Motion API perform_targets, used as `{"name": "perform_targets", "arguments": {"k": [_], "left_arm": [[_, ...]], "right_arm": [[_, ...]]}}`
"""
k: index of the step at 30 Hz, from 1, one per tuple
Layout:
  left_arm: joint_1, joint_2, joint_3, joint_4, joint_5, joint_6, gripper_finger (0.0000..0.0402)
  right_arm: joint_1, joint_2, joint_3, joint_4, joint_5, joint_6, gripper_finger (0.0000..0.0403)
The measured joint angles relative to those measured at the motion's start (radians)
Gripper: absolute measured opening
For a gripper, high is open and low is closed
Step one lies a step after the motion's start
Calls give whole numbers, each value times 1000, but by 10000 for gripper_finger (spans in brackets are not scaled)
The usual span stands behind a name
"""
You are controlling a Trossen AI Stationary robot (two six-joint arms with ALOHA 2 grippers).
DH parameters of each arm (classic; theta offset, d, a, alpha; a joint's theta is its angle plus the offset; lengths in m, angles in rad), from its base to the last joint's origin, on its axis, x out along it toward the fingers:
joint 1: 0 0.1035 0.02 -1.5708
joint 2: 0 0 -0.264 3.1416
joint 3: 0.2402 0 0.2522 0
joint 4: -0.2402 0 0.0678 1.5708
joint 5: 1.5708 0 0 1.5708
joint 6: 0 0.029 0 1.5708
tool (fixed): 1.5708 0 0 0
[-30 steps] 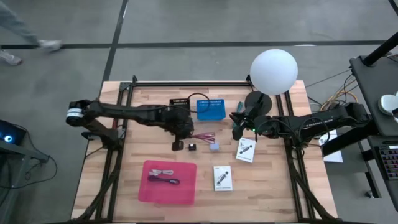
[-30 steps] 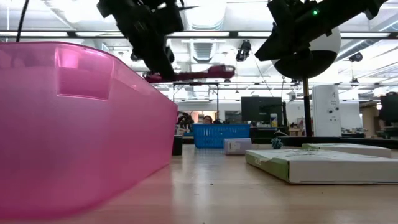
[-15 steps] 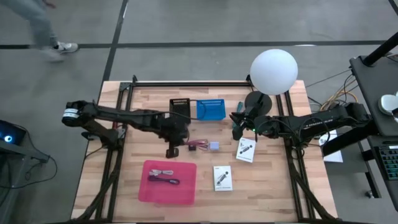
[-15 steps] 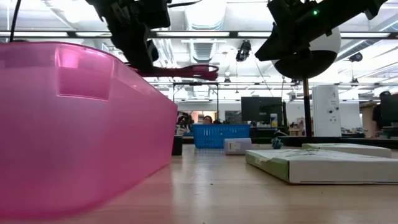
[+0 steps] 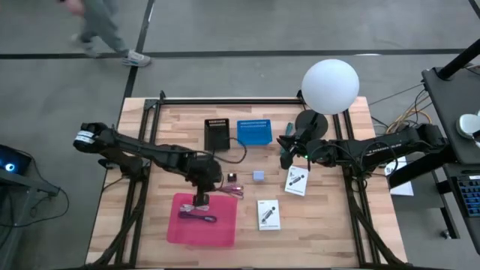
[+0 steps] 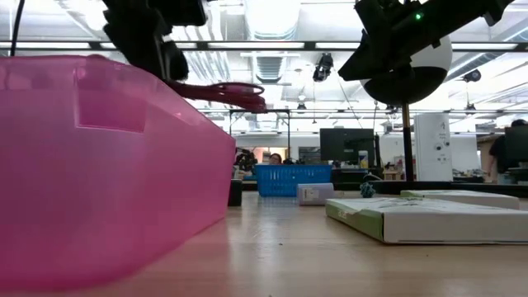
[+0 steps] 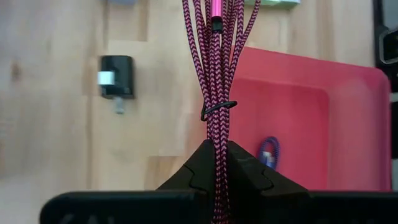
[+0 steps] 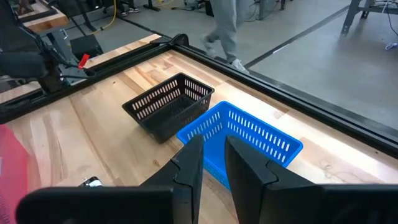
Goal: Pick and place items into bin
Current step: Put the pink charger cable into the pink bin
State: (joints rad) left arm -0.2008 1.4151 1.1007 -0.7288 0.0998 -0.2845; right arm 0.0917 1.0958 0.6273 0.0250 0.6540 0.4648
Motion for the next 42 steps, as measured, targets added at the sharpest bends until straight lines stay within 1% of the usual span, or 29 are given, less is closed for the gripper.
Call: {"name": "perform_targets", "arguments": {"k": [11, 23, 27, 33, 38, 42], "left_arm": [[-125, 0, -2, -27, -1, -172, 13], [-256, 0, -24, -23, -7, -320, 13], [-289, 1, -32, -23, -29, -381, 13], [-355, 3, -65, -8, -30, -489, 13], [-408, 3, -94, -2, -31, -550, 13], [-433, 4, -111, 21, -59, -576, 13]], "right_arm": [[0, 0, 0, 0, 0, 0, 57], [0, 0, 0, 0, -1, 0, 57], [0, 0, -2, 0, -1, 0, 57], [0, 0, -4, -1, -1, 0, 57], [0, 0, -9, -4, -1, 0, 57], [0, 0, -16, -3, -1, 0, 57]]}}
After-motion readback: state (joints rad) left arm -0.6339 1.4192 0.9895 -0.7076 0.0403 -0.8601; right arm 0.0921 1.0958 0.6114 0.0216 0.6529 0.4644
